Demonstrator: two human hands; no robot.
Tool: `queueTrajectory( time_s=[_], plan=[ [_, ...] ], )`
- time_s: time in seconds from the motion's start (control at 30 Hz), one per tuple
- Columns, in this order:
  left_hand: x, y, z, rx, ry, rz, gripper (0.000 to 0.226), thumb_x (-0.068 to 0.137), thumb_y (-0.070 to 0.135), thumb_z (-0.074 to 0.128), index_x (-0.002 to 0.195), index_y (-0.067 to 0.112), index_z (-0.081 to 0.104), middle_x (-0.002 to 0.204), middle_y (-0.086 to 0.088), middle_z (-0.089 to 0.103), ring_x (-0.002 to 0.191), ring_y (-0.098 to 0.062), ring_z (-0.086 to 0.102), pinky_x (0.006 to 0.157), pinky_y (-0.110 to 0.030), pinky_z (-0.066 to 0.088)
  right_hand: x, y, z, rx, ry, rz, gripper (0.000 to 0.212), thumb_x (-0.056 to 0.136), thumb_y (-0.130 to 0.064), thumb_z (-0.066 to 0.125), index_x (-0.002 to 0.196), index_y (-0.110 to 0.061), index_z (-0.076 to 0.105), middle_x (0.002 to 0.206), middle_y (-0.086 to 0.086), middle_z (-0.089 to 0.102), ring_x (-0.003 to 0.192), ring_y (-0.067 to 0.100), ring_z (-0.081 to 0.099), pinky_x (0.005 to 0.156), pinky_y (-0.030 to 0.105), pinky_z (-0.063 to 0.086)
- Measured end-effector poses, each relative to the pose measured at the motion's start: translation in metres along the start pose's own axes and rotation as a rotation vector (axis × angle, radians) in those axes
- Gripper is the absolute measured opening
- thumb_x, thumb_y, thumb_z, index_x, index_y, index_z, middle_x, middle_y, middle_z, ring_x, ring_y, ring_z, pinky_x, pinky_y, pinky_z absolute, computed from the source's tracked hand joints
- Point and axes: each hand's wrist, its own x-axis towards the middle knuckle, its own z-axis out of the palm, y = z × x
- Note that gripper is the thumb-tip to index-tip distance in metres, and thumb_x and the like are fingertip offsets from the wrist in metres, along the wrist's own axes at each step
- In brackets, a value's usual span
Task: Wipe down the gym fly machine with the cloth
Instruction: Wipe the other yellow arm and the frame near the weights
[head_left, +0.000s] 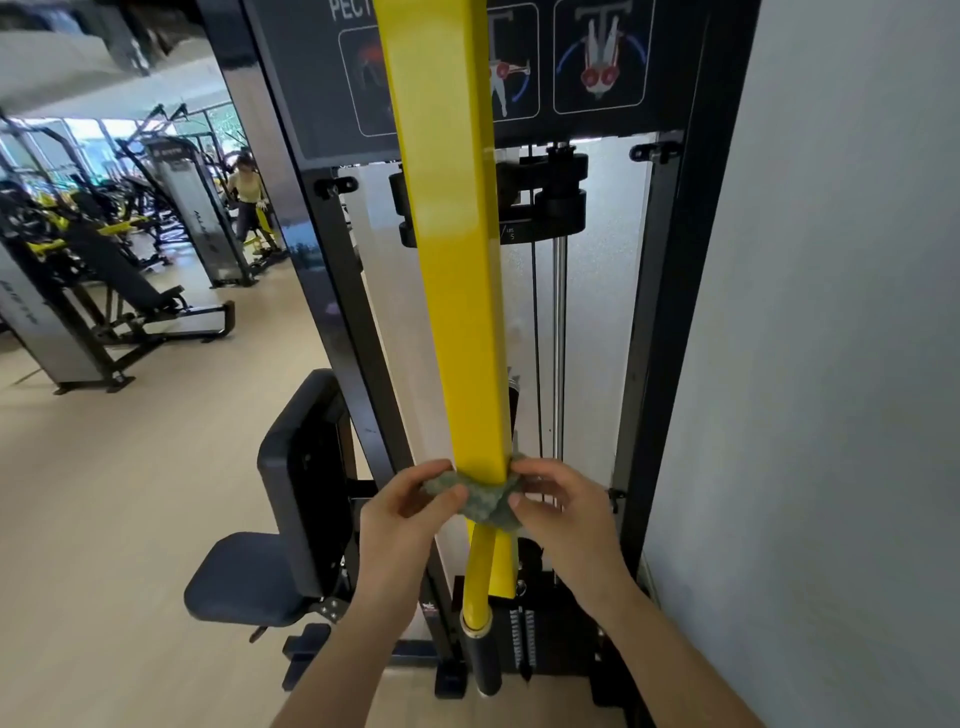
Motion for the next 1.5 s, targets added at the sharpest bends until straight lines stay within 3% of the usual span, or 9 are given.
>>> queueTrajectory(
  time_s=[0.2, 0.5, 0.77, 0.9, 0.97, 1.03, 1.17, 1.3, 1.5],
  plan=[
    [0.003, -0.001, 0.012, 0.144, 0.056, 0.205, 0.033, 0.082, 0.002, 0.081, 0.110, 0.016, 0.073, 0.102, 0.003, 0.074, 0.095, -0.009, 0.072, 0.078, -0.020, 0.058, 0.005, -0.021, 0.004, 0.049, 0.074, -0.141, 0.043, 0.087, 0.007, 0.068, 0.107, -0.030, 0.072, 0.108, -0.017, 0.070, 0.109, 0.005, 0.066, 0.083, 0.017, 0.056],
    [-0.010, -0.055, 0.005, 0.379, 0.059, 0.114, 0.021, 0.092, 0.019, 0.072, 0.081, 0.035, 0.067, 0.072, 0.011, 0.069, 0.065, -0.002, 0.062, 0.059, -0.015, 0.046, -0.035, 0.019, 0.025, -0.177, 0.199, 0.027, 0.018, 0.088, -0.007, 0.074, 0.104, -0.015, 0.071, 0.099, -0.008, 0.071, 0.092, 0.001, 0.066, 0.086, 0.022, 0.058],
    [-0.029, -0.064, -0.048, 0.284, -0.260, -0.035, 0.021, 0.089, 0.013, 0.073, 0.080, 0.033, 0.073, 0.079, -0.002, 0.072, 0.080, -0.032, 0.068, 0.079, -0.053, 0.059, -0.093, 0.013, 0.064, -0.352, 0.309, -0.102, 0.015, 0.085, -0.006, 0.077, 0.095, -0.015, 0.072, 0.092, -0.011, 0.070, 0.087, 0.002, 0.067, 0.075, 0.010, 0.052],
    [-0.039, -0.074, -0.079, 0.337, -0.415, -0.057, 0.022, 0.088, 0.019, 0.076, 0.076, 0.036, 0.068, 0.077, 0.004, 0.070, 0.077, -0.023, 0.068, 0.078, -0.044, 0.059, -0.115, 0.015, 0.092, -0.599, 0.402, -0.154, 0.019, 0.080, 0.003, 0.079, 0.093, -0.010, 0.073, 0.097, -0.004, 0.066, 0.084, 0.003, 0.058, 0.081, 0.002, 0.044],
    [-0.039, -0.078, -0.099, 0.378, -0.477, -0.043, 0.026, 0.086, 0.018, 0.077, 0.076, 0.039, 0.067, 0.071, 0.016, 0.067, 0.070, -0.008, 0.064, 0.072, -0.031, 0.054, -0.129, 0.022, 0.113, -0.669, 0.378, -0.176, 0.021, 0.078, 0.002, 0.080, 0.094, -0.010, 0.074, 0.098, -0.003, 0.065, 0.089, 0.002, 0.056, 0.085, 0.006, 0.046],
    [-0.034, -0.084, -0.123, 0.400, -0.494, -0.070, 0.019, 0.086, 0.014, 0.077, 0.080, 0.031, 0.071, 0.073, 0.014, 0.068, 0.071, -0.009, 0.065, 0.074, -0.030, 0.056, -0.139, 0.032, 0.137, -0.627, 0.295, -0.138, 0.023, 0.078, 0.001, 0.081, 0.095, -0.013, 0.074, 0.099, -0.001, 0.069, 0.090, 0.009, 0.063, 0.084, 0.014, 0.052],
    [-0.011, -0.091, -0.172, 0.459, -0.404, -0.091, 0.004, 0.087, 0.017, 0.076, 0.090, 0.020, 0.074, 0.081, 0.002, 0.072, 0.078, -0.017, 0.068, 0.079, -0.039, 0.059, -0.128, 0.046, 0.181, -0.444, 0.213, 0.055, 0.035, 0.083, -0.003, 0.077, 0.093, -0.034, 0.066, 0.096, -0.006, 0.070, 0.086, 0.010, 0.070, 0.078, 0.026, 0.060],
    [0.027, -0.083, -0.196, 0.437, -0.235, -0.056, 0.011, 0.085, 0.018, 0.079, 0.084, 0.023, 0.070, 0.075, 0.010, 0.068, 0.067, -0.006, 0.062, 0.063, -0.016, 0.052, -0.084, 0.056, 0.211, -0.391, 0.291, 0.052, 0.026, 0.084, -0.003, 0.076, 0.093, -0.026, 0.071, 0.091, -0.010, 0.071, 0.085, 0.000, 0.068, 0.073, 0.009, 0.053],
    [0.100, -0.066, -0.198, 0.338, -0.079, -0.005, 0.018, 0.086, 0.002, 0.073, 0.087, 0.019, 0.067, 0.083, 0.002, 0.071, 0.076, -0.015, 0.070, 0.065, -0.025, 0.061, 0.005, 0.071, 0.246, -0.265, 0.399, 0.121, 0.017, 0.087, -0.009, 0.075, 0.091, -0.024, 0.070, 0.084, -0.008, 0.072, 0.078, 0.002, 0.068, 0.074, 0.022, 0.060]
  ],
)
